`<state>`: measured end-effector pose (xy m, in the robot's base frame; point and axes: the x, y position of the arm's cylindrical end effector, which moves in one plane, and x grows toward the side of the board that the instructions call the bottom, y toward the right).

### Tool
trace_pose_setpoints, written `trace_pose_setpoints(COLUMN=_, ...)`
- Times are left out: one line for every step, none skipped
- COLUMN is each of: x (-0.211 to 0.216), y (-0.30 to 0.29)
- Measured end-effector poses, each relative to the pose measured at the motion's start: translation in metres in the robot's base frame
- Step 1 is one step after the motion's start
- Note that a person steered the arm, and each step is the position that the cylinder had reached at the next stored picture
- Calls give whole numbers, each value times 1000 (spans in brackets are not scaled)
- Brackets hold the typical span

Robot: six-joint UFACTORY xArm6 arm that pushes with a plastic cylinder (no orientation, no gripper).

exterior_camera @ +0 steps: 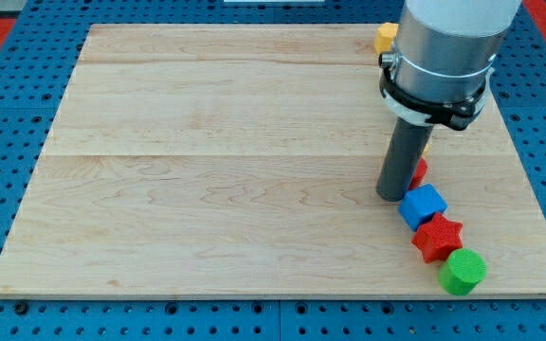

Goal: Slightly move the red circle and yellow heart towards the right side

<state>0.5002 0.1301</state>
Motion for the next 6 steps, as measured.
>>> trace_pose_setpoints(x=0, y=-42)
trace_pose_setpoints(x=-7, y=-49)
trace_pose_setpoints(x=-23, y=-30)
trace_pose_setpoints(x=-25, y=-18)
trace_pose_setpoints(x=-25, y=-11)
trace_pose_setpoints(x=-25, y=15)
